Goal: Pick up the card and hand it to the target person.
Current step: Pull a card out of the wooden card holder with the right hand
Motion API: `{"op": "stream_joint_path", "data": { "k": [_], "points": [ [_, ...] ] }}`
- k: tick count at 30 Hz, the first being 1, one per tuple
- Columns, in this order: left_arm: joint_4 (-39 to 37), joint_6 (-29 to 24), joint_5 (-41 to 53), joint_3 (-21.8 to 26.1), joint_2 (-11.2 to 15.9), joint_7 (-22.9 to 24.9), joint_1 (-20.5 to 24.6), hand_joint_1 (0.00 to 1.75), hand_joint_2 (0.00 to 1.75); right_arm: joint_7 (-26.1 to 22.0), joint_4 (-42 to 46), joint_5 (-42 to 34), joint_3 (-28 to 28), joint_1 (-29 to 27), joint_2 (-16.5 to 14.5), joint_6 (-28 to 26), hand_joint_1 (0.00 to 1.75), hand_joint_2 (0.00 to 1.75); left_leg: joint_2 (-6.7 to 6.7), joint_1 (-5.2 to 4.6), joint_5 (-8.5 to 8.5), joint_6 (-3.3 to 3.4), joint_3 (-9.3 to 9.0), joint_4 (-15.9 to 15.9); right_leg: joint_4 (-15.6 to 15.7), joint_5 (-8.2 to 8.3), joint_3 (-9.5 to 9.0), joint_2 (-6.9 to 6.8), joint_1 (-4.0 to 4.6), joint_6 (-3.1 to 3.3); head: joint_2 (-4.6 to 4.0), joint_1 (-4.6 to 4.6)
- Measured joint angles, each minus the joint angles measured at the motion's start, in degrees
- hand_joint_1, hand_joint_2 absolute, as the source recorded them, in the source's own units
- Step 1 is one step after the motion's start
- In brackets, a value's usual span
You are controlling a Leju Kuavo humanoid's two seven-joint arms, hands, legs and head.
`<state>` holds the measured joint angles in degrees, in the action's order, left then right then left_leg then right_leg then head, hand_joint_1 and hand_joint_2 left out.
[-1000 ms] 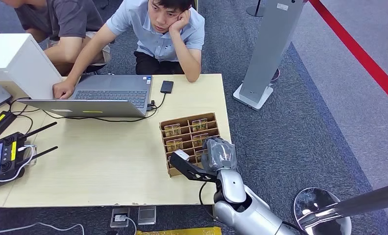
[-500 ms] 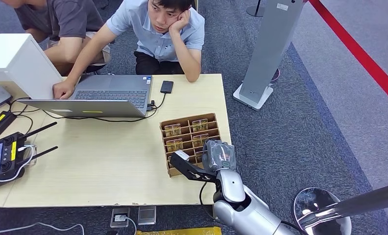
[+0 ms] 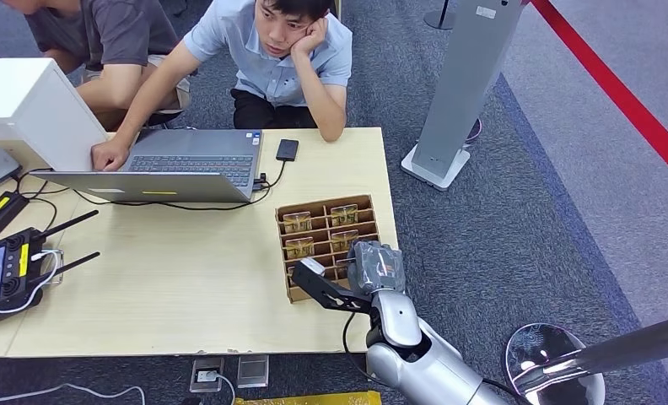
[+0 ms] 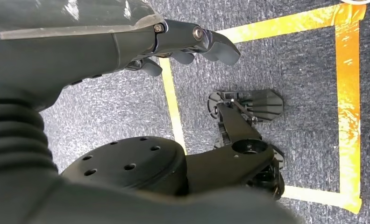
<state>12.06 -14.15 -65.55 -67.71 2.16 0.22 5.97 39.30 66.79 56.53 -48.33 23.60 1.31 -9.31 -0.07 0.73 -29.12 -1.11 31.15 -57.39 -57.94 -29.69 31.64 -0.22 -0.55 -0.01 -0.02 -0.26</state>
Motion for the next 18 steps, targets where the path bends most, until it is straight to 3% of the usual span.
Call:
{"op": "stream_joint_path", "data": {
  "k": [10, 18],
  "points": [
    [0.00, -1.49, -1.73, 0.06, 0.00, -0.38, -0.02, 0.00, 1.75, -0.54, 1.08, -0.70, 0.10, -0.01, 0.08, -0.25, 1.75, 1.75, 0.00, 0.00, 0.00, 0.00, 0.00, 0.00, 0.00, 0.00, 0.01, 0.01, 0.00, 0.00, 0.00, 0.01],
    [-0.08, -1.37, -2.35, 0.09, 0.00, -0.39, -0.11, 0.00, 1.75, 0.42, 10.77, -2.40, 1.21, -0.76, 1.89, 0.20, 1.75, 1.75, 0.01, 0.00, 0.00, 0.00, 0.02, 0.00, 0.00, 0.00, 0.05, 0.01, 0.00, 0.00, 0.00, 0.00]
  ]
}}
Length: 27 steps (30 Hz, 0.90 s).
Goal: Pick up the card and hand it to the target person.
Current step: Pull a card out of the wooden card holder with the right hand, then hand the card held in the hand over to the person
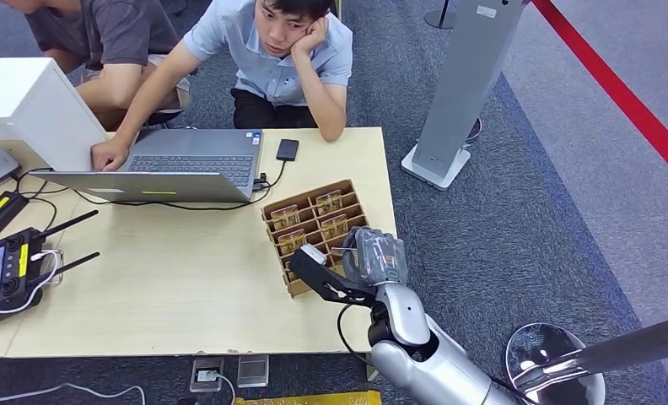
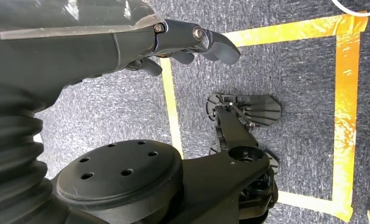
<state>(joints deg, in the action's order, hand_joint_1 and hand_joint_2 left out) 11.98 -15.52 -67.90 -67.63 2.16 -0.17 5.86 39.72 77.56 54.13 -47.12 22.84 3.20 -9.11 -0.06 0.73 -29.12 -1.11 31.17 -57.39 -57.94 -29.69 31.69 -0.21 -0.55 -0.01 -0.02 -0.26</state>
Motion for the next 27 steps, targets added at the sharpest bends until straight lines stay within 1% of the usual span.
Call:
{"op": "stream_joint_path", "data": {
  "k": [10, 15, 18, 20, 23, 27],
  "points": [
    [-0.08, -0.41, -1.03, 0.04, 0.02, 0.17, -0.09, 0.00, 1.75, 0.17, 17.94, -0.62, 2.00, -3.42, 4.18, 0.30, 1.75, 1.75, 0.00, 0.00, -0.01, 0.00, 0.01, 0.00, 0.01, 0.00, 0.02, 0.00, 0.00, 0.00, 0.00, 0.00],
    [-0.10, -0.40, -0.92, 0.04, 0.02, 0.17, -0.07, 0.00, 1.75, -0.90, 22.30, -3.71, 2.17, -4.09, 5.26, 0.23, 1.75, 1.75, 0.00, 0.00, -0.01, 0.00, 0.02, 0.00, 0.01, 0.00, 0.00, 0.00, 0.00, 0.00, 0.00, 0.04],
    [-0.13, -0.03, -0.15, 0.04, 0.02, 0.17, -0.01, 0.00, 1.75, -3.05, 21.26, -5.83, 1.92, -3.08, 5.13, 0.32, 1.75, 1.75, 0.00, 0.00, -0.01, 0.00, 0.06, 0.00, 0.00, 0.00, -0.02, 0.00, 0.00, 0.00, 0.00, 0.00],
    [-0.14, 0.28, 0.55, 0.04, 0.02, 0.17, 0.11, 0.00, 1.75, -5.50, 18.14, -6.96, 1.59, -1.17, 4.34, -0.07, 1.75, 1.75, 0.00, 0.00, 0.00, 0.00, 0.06, 0.01, -0.01, 0.00, -0.03, 0.00, 0.00, 0.00, 0.00, -0.02],
    [-0.14, 0.57, 1.45, 0.04, 0.02, 0.11, 0.30, 0.00, 1.75, -9.72, 11.12, -8.10, 0.99, 2.48, 2.14, -1.93, 1.75, 1.75, -0.01, 0.00, 0.03, 0.01, 0.06, 0.01, -0.03, 0.00, -0.03, -0.03, 0.00, 0.00, 0.00, -0.01],
    [-0.14, 0.98, 2.58, 0.01, 0.02, -0.21, 0.40, 0.00, 1.75, -13.60, 0.92, -9.30, 0.20, 7.63, -1.15, -5.05, 1.75, 1.75, -0.03, 0.01, 0.05, 0.02, 0.09, 0.01, -0.07, 0.00, -0.01, -0.04, 0.00, 0.00, 0.00, 0.04]
  ]
}}
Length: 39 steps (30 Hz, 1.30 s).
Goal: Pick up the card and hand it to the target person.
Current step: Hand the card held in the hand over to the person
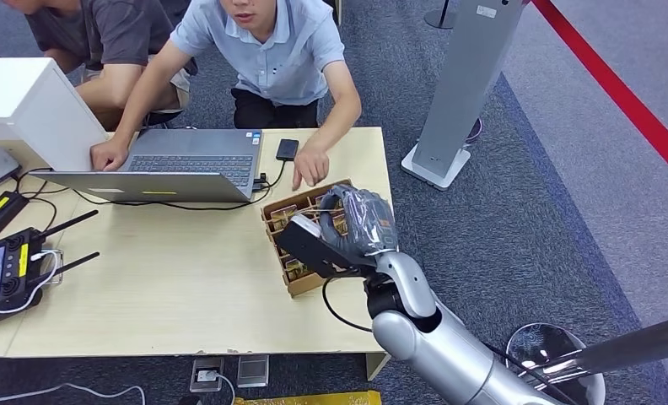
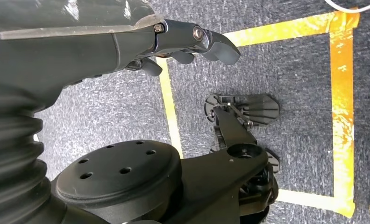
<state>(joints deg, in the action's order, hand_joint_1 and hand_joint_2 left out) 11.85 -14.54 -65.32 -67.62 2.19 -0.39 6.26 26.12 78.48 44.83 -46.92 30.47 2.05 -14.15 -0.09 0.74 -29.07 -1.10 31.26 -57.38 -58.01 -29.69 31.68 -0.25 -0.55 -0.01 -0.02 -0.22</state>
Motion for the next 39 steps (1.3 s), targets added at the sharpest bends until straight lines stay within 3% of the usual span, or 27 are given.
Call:
{"op": "stream_joint_path", "data": {
  "k": [6, 16, 22, 32, 36, 39],
  "points": [
    [0.00, 0.59, 1.71, -0.22, 0.00, 0.01, 0.04, 0.00, 1.75, -5.29, -15.70, -3.59, -0.71, 8.20, -4.54, -3.35, 1.75, 1.75, 0.00, 0.00, 0.00, 0.00, 0.04, 0.00, 0.00, 0.00, 0.05, 0.00, 0.00, 0.00, 0.00, -0.06],
    [0.00, 0.75, 2.38, -1.16, -0.01, 1.32, 0.02, 0.00, 1.75, -5.17, -35.61, -2.62, -1.85, 19.83, -10.90, -1.07, 1.75, 1.75, 0.00, 0.00, 0.00, 0.00, 0.05, 0.00, 0.00, 0.00, 0.09, 0.00, 0.00, 0.00, 0.00, -0.02],
    [0.00, 0.67, 2.32, -1.61, -0.02, 1.32, 0.01, 0.00, 1.75, -5.48, -42.05, -2.31, -2.63, 22.85, -13.12, -0.87, 1.75, 1.75, 0.00, 0.00, 0.00, 0.00, 0.06, 0.00, 0.00, 0.00, 0.11, 0.01, 0.00, 0.00, 0.00, -0.04],
    [0.00, 0.49, 1.73, -1.62, -0.04, 0.95, 0.03, 0.00, 1.75, -5.33, -44.77, -1.77, -3.80, 24.61, -14.38, -0.97, 1.75, 1.75, 0.01, 0.00, 0.00, 0.00, 0.04, 0.00, 0.00, 0.00, 0.11, 0.03, 0.00, 0.00, 0.00, -0.01],
    [0.00, 0.27, 1.52, -1.62, -0.04, 0.73, 0.05, 0.00, 1.75, -5.34, -45.03, -1.78, -4.25, 25.20, -14.79, -0.87, 0.00, 1.75, 0.01, 0.00, 0.00, 0.00, 0.04, 0.00, 0.00, 0.00, 0.11, 0.03, 0.00, 0.00, 0.00, 0.01],
    [0.00, 1.11, 1.62, -1.64, -0.04, 0.21, 0.04, 0.00, 1.75, -5.43, -45.13, -1.88, -4.45, 25.41, -14.99, -0.77, 0.00, 1.75, 0.01, 0.00, 0.00, 0.00, 0.04, 0.00, 0.00, 0.00, 0.11, 0.03, 0.00, 0.00, 0.00, -0.04]
  ]
}}
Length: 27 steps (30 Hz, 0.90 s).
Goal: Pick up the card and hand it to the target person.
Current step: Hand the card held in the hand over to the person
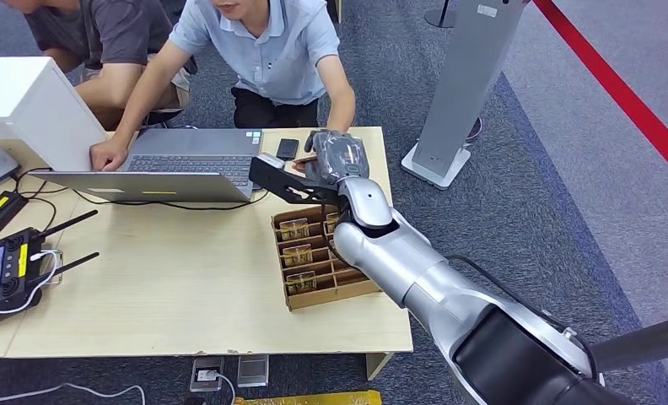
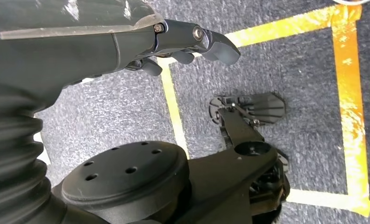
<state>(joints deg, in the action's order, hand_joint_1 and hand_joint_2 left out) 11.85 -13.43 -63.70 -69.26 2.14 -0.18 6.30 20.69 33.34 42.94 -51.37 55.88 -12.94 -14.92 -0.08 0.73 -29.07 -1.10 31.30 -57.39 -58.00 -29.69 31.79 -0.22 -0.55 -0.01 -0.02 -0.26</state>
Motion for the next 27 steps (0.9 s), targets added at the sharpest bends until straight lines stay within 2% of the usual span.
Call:
{"op": "stream_joint_path", "data": {
  "k": [22, 24, 27],
  "points": [
    [-0.09, 0.07, -0.98, -0.60, 0.00, -0.06, -0.04, 0.00, 1.75, -1.67, -1.08, -2.09, -1.65, 0.46, -0.67, -0.89, 0.00, 1.75, 0.00, 0.00, 0.00, 0.00, 0.00, 0.00, 0.00, 0.00, 0.00, 0.00, 0.00, 0.00, 0.00, 0.00],
    [-0.09, -0.12, -1.28, -0.70, 0.00, -0.04, -0.05, 0.00, 1.75, -2.05, -0.55, -4.44, -1.49, 0.46, -0.50, -1.04, 0.00, 1.75, 0.00, 0.00, 0.00, 0.00, 0.00, 0.00, 0.00, 0.00, 0.01, 0.00, 0.00, 0.00, 0.00, 0.00],
    [-0.09, -0.44, -1.99, -0.81, 0.00, 0.44, -0.06, 0.00, 1.75, -3.18, 3.82, -14.27, -0.07, -0.88, 0.98, 0.21, 0.00, 1.75, 0.00, 0.00, 0.00, 0.00, -0.02, 0.00, 0.01, 0.00, 0.03, 0.00, 0.00, 0.00, 0.00, 0.01]
  ]
}}
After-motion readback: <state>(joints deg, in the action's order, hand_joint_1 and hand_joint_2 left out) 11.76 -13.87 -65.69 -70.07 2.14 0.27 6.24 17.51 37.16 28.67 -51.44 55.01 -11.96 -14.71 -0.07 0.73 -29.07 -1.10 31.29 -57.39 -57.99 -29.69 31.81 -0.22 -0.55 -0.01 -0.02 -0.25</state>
